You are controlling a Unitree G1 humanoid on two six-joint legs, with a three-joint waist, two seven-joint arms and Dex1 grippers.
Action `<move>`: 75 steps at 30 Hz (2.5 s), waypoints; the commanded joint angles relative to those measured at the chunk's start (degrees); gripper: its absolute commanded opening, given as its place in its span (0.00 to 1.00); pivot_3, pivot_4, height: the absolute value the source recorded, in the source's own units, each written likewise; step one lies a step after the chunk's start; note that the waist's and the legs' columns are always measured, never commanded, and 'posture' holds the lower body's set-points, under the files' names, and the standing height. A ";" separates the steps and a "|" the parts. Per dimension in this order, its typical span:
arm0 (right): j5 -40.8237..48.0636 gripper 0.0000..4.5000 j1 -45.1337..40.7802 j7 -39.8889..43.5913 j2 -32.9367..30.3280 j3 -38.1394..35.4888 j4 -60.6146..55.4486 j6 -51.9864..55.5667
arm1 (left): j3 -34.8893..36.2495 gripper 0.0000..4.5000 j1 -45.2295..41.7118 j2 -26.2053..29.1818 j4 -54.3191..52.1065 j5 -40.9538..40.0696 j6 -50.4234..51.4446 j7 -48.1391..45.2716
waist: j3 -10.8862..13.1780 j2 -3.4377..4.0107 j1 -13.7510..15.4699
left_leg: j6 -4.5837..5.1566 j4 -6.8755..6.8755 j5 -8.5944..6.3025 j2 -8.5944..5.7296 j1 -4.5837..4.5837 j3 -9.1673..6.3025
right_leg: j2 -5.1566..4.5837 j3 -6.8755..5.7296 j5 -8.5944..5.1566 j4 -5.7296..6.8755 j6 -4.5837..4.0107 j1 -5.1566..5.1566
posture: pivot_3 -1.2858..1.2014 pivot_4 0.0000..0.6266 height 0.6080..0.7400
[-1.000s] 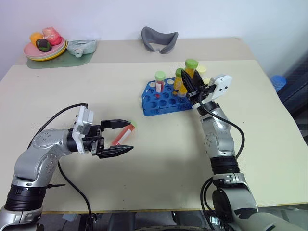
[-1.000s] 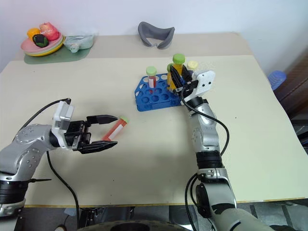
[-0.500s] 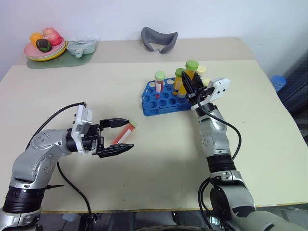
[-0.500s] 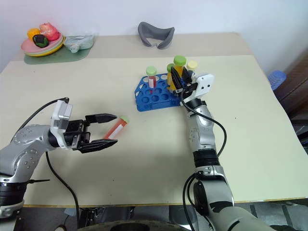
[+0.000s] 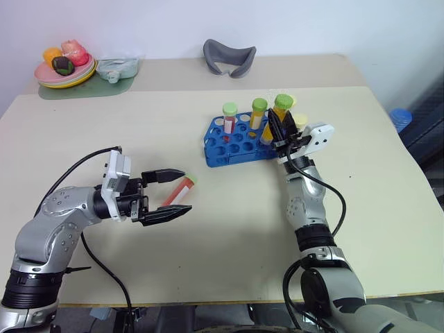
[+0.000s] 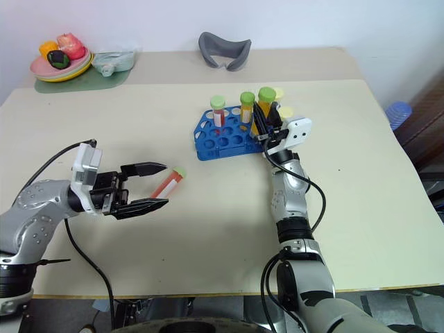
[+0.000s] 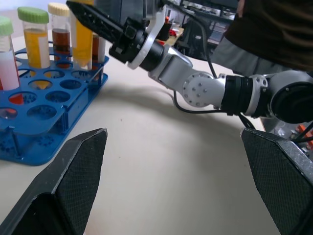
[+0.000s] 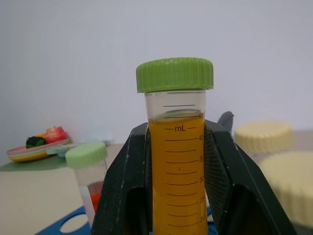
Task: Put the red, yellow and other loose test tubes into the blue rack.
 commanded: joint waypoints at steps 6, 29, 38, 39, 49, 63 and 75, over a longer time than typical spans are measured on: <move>0.49 0.17 -0.04 0.48 1.76 -0.07 0.13 -2.66 | 2.20 1.00 0.39 1.28 -2.42 -1.65 0.74 0.51 | 0.00 0.00 -0.02 | 0.00 -0.01 0.00 0.00 0.05 0.01 | 0.00 0.02 0.00 0.02 0.00 0.03 | 0.52 0.24 1.00; 0.07 0.17 -2.49 1.88 2.81 -0.53 9.04 -7.47 | 2.93 1.00 0.82 1.98 -3.26 -2.15 1.11 1.37 | -0.01 0.00 -0.09 | -0.03 0.01 0.01 0.00 0.17 0.01 | 0.01 0.02 0.00 0.04 0.00 0.15 | 0.52 0.24 1.00; 0.36 0.17 -1.90 2.39 3.32 -0.52 10.28 -8.45 | 3.25 1.00 1.32 2.09 -3.60 -2.38 1.04 1.73 | -0.01 -0.01 -0.11 | -0.03 0.00 0.02 0.00 0.18 0.01 | 0.01 0.02 0.00 0.05 0.00 0.16 | 0.52 0.24 1.00; 0.40 0.17 -1.79 2.44 3.26 -0.54 10.20 -8.42 | 3.25 1.00 1.31 2.10 -3.67 -2.42 1.08 1.80 | -0.01 -0.01 -0.11 | -0.03 0.01 0.02 0.00 0.18 0.01 | 0.01 0.03 0.00 0.05 0.00 0.16 | 0.52 0.24 1.00; 0.10 0.17 0.56 2.26 2.23 -0.50 7.67 -8.04 | 2.85 1.00 0.23 1.56 -4.05 -3.04 1.93 3.35 | -0.02 -0.01 0.02 | -0.04 0.00 0.02 0.00 0.18 0.01 | 0.01 0.02 0.00 0.05 0.00 0.17 | 0.52 0.24 1.00; -0.86 0.17 -0.09 2.20 2.09 -0.14 9.42 -8.26 | 1.22 1.00 -0.25 -1.51 -5.11 0.66 0.75 9.77 | -0.04 -0.03 -0.01 | -0.04 0.02 0.02 0.00 0.21 0.00 | 0.01 0.02 0.00 0.05 0.00 0.21 | 0.52 0.24 1.00; -0.66 0.17 -2.69 3.88 1.90 -0.51 13.59 -8.99 | 1.47 1.00 0.83 -2.18 -6.05 1.39 0.59 10.62 | -0.04 -0.03 -0.10 | -0.06 0.02 0.03 0.00 0.26 0.01 | 0.01 0.03 0.00 0.05 0.00 0.25 | 0.52 0.24 1.00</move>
